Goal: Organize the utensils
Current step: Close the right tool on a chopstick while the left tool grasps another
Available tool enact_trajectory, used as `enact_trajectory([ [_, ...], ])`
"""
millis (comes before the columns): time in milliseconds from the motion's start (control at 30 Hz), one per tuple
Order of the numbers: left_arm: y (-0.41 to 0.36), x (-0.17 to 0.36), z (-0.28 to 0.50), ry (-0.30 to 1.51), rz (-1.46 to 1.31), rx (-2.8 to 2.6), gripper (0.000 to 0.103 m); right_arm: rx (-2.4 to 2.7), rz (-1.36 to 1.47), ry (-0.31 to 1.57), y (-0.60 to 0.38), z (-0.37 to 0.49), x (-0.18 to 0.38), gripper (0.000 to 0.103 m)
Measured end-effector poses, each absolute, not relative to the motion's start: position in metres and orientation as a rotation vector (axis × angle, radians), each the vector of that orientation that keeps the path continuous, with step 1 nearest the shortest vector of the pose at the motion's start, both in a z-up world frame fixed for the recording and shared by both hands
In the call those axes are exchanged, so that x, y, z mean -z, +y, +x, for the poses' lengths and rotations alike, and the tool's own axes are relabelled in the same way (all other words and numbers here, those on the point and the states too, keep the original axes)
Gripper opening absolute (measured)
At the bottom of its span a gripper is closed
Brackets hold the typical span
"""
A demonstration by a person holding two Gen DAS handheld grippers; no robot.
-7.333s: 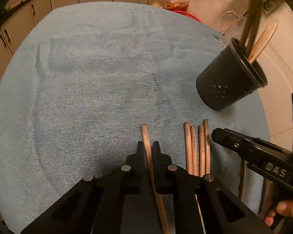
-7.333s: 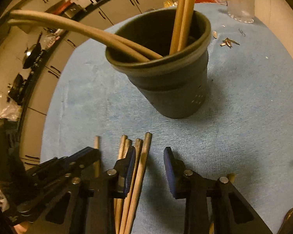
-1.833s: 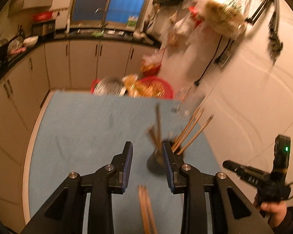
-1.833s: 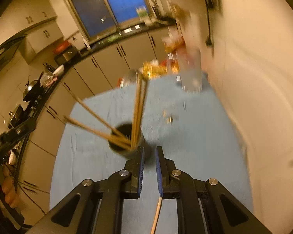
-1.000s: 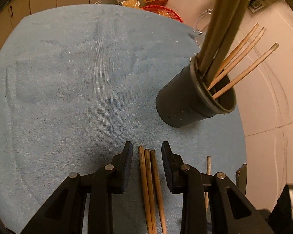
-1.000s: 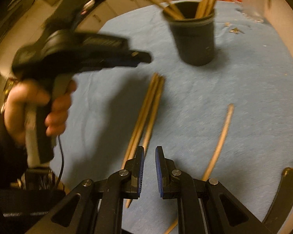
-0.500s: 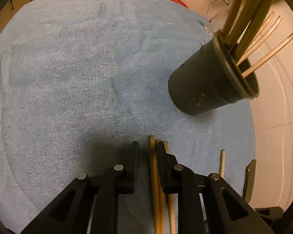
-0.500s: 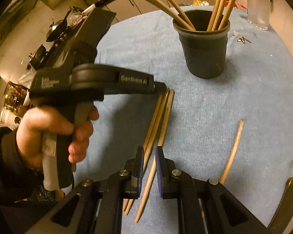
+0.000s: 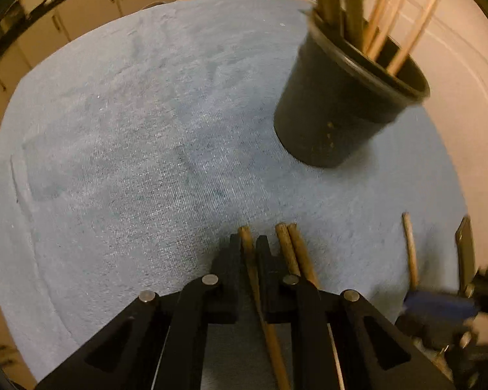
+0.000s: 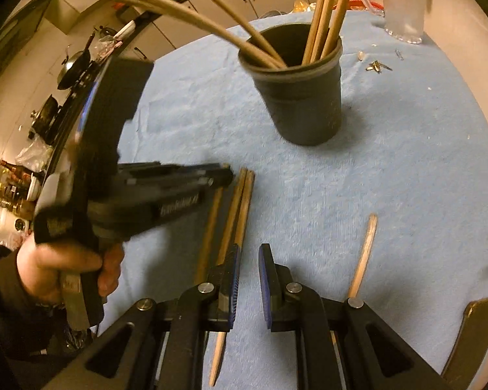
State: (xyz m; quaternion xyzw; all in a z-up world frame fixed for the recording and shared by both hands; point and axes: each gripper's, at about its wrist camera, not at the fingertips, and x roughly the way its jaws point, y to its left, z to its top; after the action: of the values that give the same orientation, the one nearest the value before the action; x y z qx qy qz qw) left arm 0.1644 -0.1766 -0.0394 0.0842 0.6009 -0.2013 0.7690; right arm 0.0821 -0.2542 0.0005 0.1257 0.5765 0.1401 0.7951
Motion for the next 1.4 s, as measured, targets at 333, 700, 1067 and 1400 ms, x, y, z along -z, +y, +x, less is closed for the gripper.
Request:
enact_trajectory([
  [333, -0.133, 0.042, 0.166, 1.392, 0.002, 0.443, 0.009, -0.352, 0.185, 1.242, -0.221, 0.137, 0.01, 0.014],
  [700, -0.094, 0.057, 0.163, 1.393, -0.1, 0.442, 0.009, -0.252, 0.041, 1.352, -0.195, 0.16, 0.048, 0.014],
  [1067, -0.081, 0.053, 0.169, 1.432, -0.15, 0.441, 0.009, -0.229, -0.015, 1.316, -0.172, 0.181, 0.055, 0.011],
  [1400, -0.069, 0.047, 0.161, 1.382, -0.21, 0.4, 0.007, -0.317, 0.17, 1.199, -0.205, 0.168, 0.01, 0.008],
])
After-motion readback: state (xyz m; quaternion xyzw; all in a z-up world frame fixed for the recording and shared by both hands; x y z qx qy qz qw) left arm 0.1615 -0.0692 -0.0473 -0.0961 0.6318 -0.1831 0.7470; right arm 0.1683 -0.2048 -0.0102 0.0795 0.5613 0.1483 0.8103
